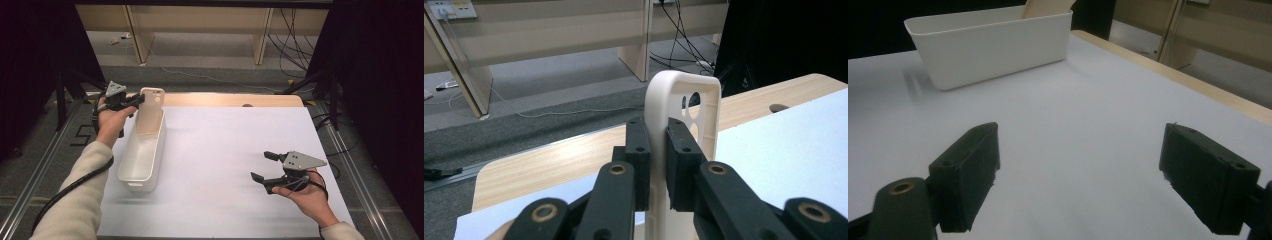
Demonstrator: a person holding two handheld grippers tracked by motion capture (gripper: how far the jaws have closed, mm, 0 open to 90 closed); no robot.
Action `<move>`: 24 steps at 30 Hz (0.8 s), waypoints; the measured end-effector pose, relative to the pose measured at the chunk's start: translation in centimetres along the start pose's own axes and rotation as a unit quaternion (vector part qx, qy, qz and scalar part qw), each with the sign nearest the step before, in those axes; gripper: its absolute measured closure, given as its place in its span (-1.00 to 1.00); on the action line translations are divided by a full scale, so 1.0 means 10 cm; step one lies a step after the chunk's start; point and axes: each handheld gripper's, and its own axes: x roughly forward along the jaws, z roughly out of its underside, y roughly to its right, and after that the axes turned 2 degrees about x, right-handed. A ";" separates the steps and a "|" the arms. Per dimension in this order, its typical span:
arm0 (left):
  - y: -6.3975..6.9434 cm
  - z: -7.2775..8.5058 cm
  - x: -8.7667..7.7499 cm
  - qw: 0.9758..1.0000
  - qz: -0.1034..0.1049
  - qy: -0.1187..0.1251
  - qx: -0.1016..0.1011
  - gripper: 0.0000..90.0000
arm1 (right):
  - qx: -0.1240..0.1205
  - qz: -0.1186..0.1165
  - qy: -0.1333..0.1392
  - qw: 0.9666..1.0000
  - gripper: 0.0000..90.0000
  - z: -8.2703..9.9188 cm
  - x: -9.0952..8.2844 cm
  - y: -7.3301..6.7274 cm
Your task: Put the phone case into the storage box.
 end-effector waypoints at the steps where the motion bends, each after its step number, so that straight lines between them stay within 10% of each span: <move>1: 0.00 0.00 0.00 1.000 0.000 0.000 0.000 0.81 | 0.000 0.000 0.000 1.000 -0.61 0.00 0.00 0.00; 24: -0.02 0.03 0.02 1.000 0.002 -0.006 -0.004 0.81 | 0.001 -0.002 0.001 1.000 -0.61 0.00 0.00 0.00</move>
